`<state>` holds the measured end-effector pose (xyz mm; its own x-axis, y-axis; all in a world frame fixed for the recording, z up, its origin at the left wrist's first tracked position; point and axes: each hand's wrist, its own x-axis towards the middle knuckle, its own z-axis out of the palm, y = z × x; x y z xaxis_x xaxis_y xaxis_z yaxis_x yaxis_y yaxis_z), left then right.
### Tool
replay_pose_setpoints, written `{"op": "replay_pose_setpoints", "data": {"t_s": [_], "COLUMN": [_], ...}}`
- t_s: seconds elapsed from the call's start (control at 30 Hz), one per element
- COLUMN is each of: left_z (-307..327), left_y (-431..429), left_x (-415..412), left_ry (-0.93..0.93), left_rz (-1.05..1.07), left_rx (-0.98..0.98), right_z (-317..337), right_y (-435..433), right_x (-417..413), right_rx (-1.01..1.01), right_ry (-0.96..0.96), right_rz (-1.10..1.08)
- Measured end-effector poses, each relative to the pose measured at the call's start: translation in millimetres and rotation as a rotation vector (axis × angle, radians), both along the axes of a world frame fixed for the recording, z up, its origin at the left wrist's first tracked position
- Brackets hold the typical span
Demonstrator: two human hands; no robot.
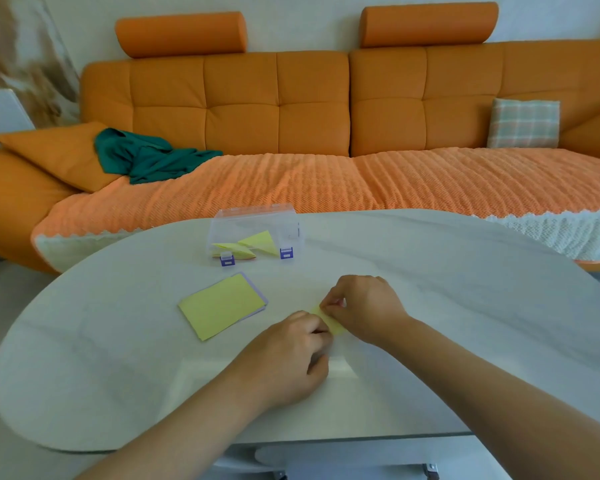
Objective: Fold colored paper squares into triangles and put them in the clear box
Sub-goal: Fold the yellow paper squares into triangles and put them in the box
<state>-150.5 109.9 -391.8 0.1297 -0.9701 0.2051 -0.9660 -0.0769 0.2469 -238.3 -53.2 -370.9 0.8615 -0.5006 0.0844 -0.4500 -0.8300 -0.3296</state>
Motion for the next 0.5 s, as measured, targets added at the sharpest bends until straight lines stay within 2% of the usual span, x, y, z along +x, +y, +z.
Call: {"op": "replay_pose_setpoints", "data": {"t_s": [0.23, 0.33, 0.5], "left_z": [-0.2, -0.3, -1.8], "left_y": [5.2, 6.5, 5.3], "left_x": [-3.5, -4.5, -5.5], "left_ry": [-0.007, -0.001, -0.035], "left_rz": [0.001, -0.014, -0.023], "left_rx": [-0.017, -0.054, -0.052], "right_z": [-2.1, -6.4, -13.3], "right_y": [8.9, 14.3, 17.5], "right_x": [-28.1, -41.4, -56.5], "right_rx": [-0.288, -0.386, -0.449], "right_ry": [-0.158, -0.111, -0.106], "right_rz": [0.248, 0.337, 0.344]}}
